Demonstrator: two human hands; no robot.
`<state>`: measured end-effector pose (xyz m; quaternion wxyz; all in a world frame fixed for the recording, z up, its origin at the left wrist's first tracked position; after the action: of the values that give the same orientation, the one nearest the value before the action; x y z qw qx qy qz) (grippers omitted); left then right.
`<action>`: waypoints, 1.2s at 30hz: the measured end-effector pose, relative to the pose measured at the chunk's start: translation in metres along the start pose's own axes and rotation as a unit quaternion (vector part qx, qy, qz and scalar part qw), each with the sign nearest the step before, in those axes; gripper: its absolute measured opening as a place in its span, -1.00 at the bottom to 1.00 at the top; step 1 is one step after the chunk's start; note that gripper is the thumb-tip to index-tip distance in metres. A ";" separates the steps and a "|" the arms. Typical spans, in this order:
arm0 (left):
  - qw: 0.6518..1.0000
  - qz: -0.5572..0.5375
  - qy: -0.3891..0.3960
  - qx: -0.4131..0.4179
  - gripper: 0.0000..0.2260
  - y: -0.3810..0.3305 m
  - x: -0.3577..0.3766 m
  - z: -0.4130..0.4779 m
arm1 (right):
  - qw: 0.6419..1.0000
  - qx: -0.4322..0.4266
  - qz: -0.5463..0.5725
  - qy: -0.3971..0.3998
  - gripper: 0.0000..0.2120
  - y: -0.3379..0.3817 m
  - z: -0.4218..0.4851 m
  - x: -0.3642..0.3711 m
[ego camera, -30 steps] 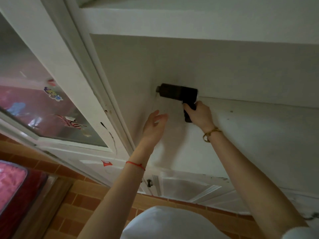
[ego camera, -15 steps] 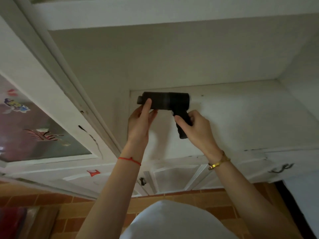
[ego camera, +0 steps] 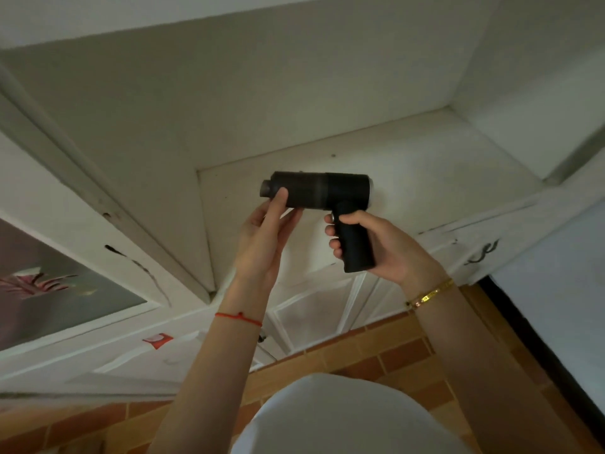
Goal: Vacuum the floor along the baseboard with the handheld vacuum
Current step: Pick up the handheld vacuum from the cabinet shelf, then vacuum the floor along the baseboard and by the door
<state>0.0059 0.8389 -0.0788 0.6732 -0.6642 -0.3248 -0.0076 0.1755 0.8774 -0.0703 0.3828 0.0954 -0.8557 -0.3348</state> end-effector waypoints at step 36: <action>0.903 0.050 0.343 -0.253 -0.66 0.177 0.304 -0.226 | 0.926 -0.223 0.187 -0.238 -0.87 -0.112 -0.366 -0.210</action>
<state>0.4206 0.7841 -0.0790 0.5523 -0.7835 -0.0275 -0.2835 0.5734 0.6974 -0.0903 0.2349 -0.2372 -0.8271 -0.4522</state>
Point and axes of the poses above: each hand's wrist, its own z-axis towards the middle knuckle, its own x-axis out of the palm, y = z × x, the point moved 3 cm from there along z, towards the middle knuckle, and after that the axes turned 8 degrees about x, right-handed, at the moved point
